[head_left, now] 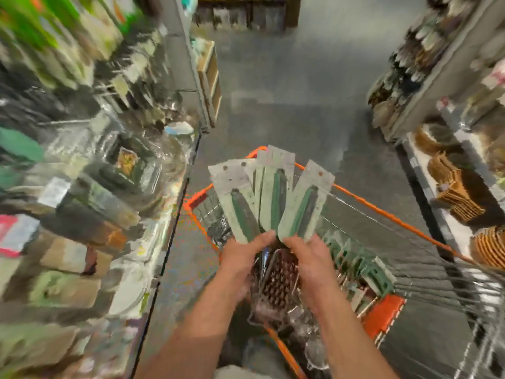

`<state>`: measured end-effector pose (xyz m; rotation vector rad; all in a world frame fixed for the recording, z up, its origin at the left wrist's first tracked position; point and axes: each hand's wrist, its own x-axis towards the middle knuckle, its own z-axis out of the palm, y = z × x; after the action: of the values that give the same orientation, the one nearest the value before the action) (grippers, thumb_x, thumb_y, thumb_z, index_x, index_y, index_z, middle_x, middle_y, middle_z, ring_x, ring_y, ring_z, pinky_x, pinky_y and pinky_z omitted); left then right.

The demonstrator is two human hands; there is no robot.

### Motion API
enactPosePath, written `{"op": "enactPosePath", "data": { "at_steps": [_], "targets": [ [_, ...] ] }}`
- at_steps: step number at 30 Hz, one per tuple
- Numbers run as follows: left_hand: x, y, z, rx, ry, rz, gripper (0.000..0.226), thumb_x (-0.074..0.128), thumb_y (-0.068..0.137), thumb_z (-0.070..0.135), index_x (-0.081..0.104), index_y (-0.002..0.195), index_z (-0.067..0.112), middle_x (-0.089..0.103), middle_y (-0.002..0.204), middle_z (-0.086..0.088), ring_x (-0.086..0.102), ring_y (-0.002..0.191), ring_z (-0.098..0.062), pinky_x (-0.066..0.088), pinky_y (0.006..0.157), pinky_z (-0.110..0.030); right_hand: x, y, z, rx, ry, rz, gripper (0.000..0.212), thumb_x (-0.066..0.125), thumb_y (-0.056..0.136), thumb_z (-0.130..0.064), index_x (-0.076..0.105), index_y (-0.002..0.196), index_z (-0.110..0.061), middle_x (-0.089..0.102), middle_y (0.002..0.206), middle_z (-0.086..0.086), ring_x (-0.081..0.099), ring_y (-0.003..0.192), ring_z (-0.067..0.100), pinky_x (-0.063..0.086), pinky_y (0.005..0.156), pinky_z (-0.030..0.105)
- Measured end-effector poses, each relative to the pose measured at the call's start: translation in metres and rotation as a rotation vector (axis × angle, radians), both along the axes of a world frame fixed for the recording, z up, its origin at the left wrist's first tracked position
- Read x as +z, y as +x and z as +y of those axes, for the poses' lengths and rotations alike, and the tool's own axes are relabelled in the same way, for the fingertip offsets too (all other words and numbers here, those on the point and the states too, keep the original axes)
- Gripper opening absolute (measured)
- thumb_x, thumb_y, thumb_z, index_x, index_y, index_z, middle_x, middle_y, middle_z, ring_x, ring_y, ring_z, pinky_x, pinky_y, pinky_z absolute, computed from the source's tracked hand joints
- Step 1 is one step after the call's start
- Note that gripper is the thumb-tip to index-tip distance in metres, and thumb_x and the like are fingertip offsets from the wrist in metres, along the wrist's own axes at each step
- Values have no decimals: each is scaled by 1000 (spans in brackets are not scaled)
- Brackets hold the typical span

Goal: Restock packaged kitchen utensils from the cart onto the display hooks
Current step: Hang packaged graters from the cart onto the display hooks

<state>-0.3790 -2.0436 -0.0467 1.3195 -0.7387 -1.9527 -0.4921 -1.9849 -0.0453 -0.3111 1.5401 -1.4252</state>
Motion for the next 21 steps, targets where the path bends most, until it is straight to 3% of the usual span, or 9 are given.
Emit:
{"op": "enactPosePath", "data": {
  "at_steps": [2,5,6,8,10,11,14,18,21],
  "targets": [
    [10,35,-2,91,-9,28,30,80,76,3,77,106,3,77,107,-22,73,92,-32,61,88,-47,13,34,-11,73,-8,7,22,69,90,-2,70,111,-7,79,96,15,75,86,32,60,75,41],
    [26,105,3,222,27,-1,32,80,81,6,74,112,-3,76,104,-25,75,93,-37,61,90,-51,32,94,-21,238,-32,2,20,69,91,-2,67,110,-6,78,87,12,74,77,31,60,66,38],
    [29,126,5,245,52,-20,40,86,78,13,73,112,-5,76,103,-25,75,95,-40,60,92,-54,38,112,-22,279,-29,-9,17,69,92,-3,64,107,-6,77,81,9,73,72,28,60,63,38],
    [39,177,17,345,90,-53,77,100,57,33,69,116,-5,77,103,-24,75,95,-42,59,91,-58,49,157,-23,367,-24,-14,14,69,92,-4,63,104,-7,75,77,8,72,70,27,60,66,41],
    [46,225,30,476,109,-70,113,105,33,47,62,124,-5,76,106,-22,75,95,-40,60,90,-58,57,205,-23,462,-47,21,17,68,92,-1,67,107,-7,77,85,13,73,75,29,61,69,42],
    [51,243,36,535,97,-75,118,105,31,47,58,126,-3,75,109,-21,75,97,-39,60,91,-57,58,225,-23,491,-64,34,19,66,92,2,68,109,-6,78,90,16,73,77,31,60,71,42],
    [64,302,60,780,44,-122,97,100,48,36,48,126,13,69,120,-12,72,106,-34,58,96,-56,62,289,-23,594,-115,91,22,66,89,5,68,107,-8,77,93,18,72,79,32,59,73,45],
    [70,357,86,1041,-55,-88,50,89,75,9,61,116,15,77,103,-14,76,97,-33,61,89,-51,74,353,-22,824,-174,146,26,68,88,1,68,110,-12,78,93,15,75,86,38,61,73,49],
    [71,386,101,1171,-118,-82,46,90,72,6,66,109,14,78,102,-17,76,94,-36,62,85,-54,82,391,-23,975,-219,114,25,67,89,3,66,109,-12,78,90,10,76,80,28,61,64,36]
  ]
}}
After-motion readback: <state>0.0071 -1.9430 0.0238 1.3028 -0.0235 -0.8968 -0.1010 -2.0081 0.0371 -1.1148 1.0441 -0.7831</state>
